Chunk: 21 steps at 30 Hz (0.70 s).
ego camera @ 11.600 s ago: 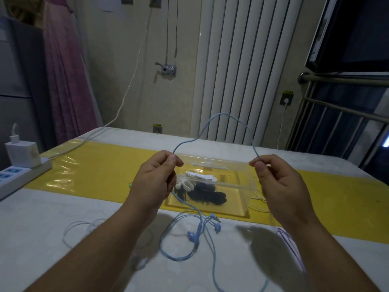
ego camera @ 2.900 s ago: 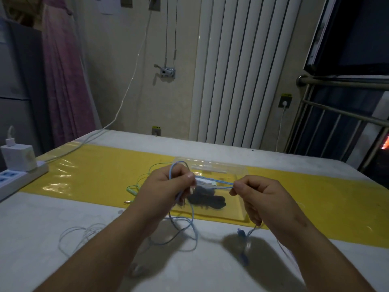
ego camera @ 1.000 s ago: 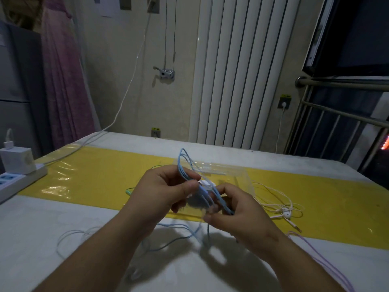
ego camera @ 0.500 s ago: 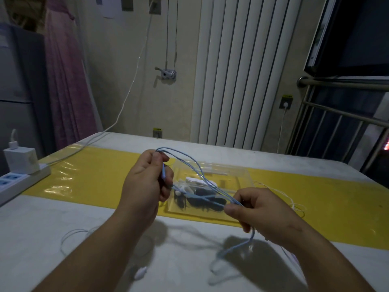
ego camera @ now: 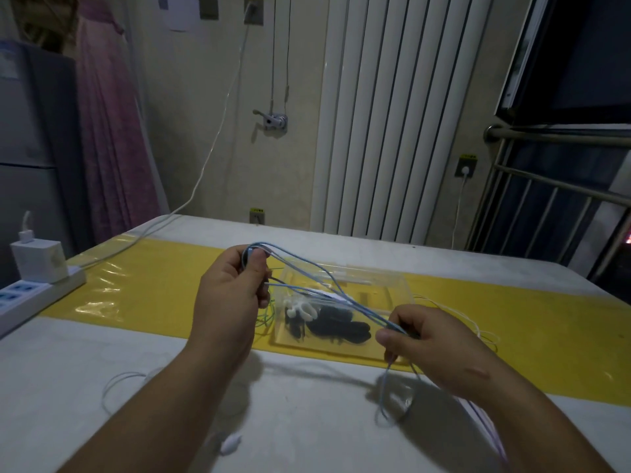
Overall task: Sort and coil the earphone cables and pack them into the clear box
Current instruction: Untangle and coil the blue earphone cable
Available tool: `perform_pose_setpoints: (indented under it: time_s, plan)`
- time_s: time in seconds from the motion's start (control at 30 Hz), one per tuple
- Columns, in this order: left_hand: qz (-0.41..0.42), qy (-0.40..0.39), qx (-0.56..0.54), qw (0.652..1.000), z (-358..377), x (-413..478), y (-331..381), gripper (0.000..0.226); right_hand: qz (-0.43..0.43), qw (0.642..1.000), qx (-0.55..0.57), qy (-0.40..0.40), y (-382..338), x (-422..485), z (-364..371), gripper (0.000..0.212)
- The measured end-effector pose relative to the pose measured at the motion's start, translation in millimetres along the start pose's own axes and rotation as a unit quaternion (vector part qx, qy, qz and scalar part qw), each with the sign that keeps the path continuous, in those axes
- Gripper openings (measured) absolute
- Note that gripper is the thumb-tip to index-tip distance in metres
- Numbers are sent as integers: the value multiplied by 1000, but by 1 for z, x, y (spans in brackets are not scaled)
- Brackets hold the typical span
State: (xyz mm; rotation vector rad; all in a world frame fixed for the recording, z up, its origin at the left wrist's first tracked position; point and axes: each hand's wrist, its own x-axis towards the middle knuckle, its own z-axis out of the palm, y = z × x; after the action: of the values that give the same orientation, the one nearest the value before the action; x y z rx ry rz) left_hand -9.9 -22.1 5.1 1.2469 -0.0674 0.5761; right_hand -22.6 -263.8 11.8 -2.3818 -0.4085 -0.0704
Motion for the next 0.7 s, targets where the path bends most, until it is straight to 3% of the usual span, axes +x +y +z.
perform_pose_setpoints:
  time_s: [0.13, 0.4, 0.57, 0.7]
  plan:
    - [-10, 7, 4, 1000, 6, -5, 3, 23, 10, 999, 38, 11, -1, 1, 2, 19]
    - [7, 27, -3, 1000, 1, -2, 2, 21, -24, 999, -12, 33, 6, 3, 3, 14]
    - [7, 37, 4, 999, 4, -4, 2, 29, 14, 996, -47, 70, 1, 4, 1, 44]
    - [10, 16, 54, 998, 8, -10, -3, 25, 65, 994, -86, -13, 3, 3, 1, 60]
